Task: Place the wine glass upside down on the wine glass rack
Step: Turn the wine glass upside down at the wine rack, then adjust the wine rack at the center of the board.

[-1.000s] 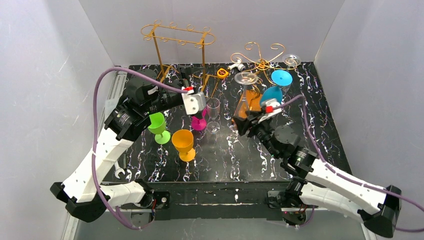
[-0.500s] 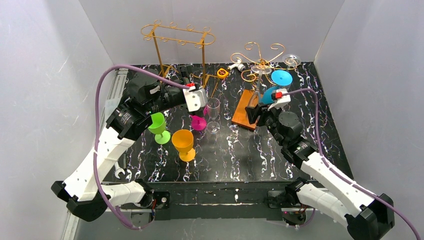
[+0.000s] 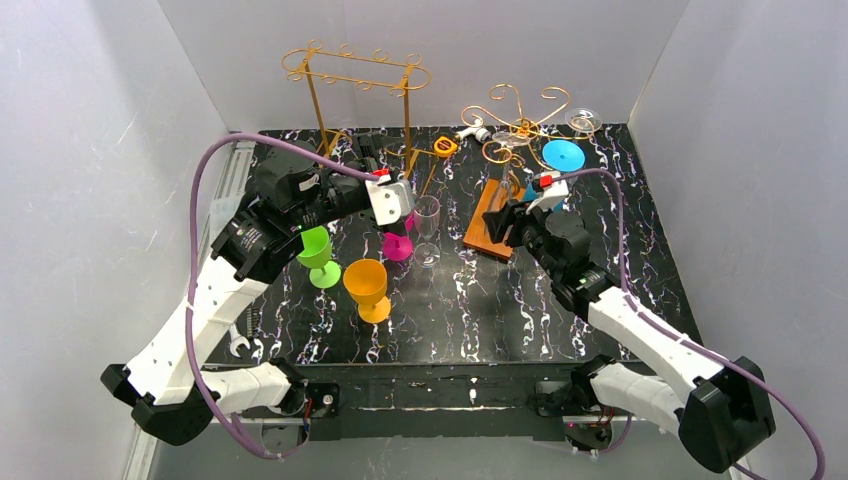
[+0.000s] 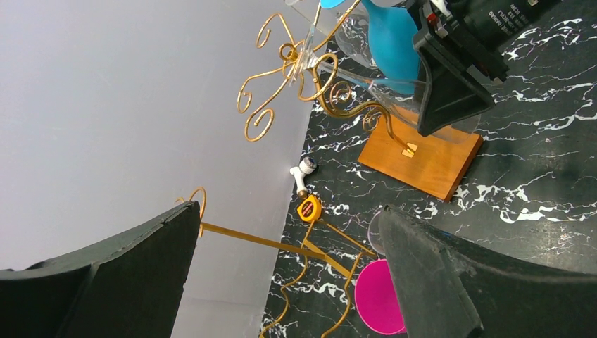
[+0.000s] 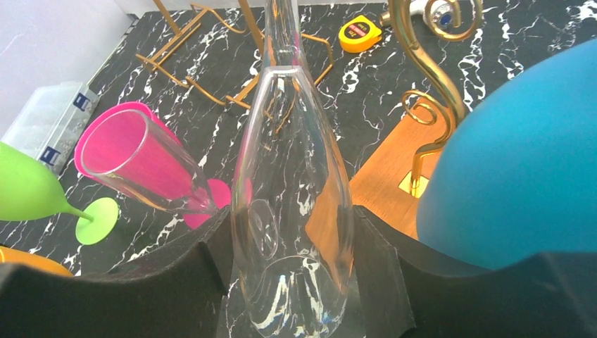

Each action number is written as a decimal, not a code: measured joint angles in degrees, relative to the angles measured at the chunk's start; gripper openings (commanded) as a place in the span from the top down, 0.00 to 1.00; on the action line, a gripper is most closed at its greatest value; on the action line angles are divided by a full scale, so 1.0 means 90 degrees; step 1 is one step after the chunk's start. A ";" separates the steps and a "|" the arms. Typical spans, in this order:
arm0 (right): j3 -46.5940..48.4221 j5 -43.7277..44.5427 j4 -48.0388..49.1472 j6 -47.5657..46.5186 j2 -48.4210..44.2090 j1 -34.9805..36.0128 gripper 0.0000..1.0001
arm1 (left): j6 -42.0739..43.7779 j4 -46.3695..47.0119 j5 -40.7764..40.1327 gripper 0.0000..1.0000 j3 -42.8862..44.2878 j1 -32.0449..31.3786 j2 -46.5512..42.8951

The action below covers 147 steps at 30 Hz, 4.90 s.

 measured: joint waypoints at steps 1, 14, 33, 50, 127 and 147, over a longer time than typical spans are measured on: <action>0.0005 -0.0022 0.0036 0.0007 0.0058 0.0000 0.61 | 0.0002 -0.0002 -0.0017 0.02 0.0002 0.0000 0.0000; 0.0359 -0.0345 0.0430 0.0044 0.0614 0.0000 0.63 | 0.0083 -0.0121 -0.0143 0.02 -0.0017 0.0000 -0.0027; 0.0374 -0.0998 0.0418 -0.0046 0.0753 -0.0012 0.65 | 0.0236 -0.0143 -0.0143 0.02 -0.0090 0.0000 -0.0109; 0.0202 -0.1265 0.0245 -0.0491 0.0126 -0.0012 0.66 | 0.0163 -0.0163 -0.0153 0.02 -0.0075 0.0000 0.0002; 0.7956 0.0330 -0.6251 0.0316 0.2654 -0.0816 0.44 | 0.1314 0.1154 -0.0226 0.27 0.0692 0.0265 0.2905; 0.7232 -0.0816 -0.6521 0.0311 0.2567 -0.2951 0.85 | 0.1955 0.1751 0.0420 0.41 0.1469 0.0430 0.3806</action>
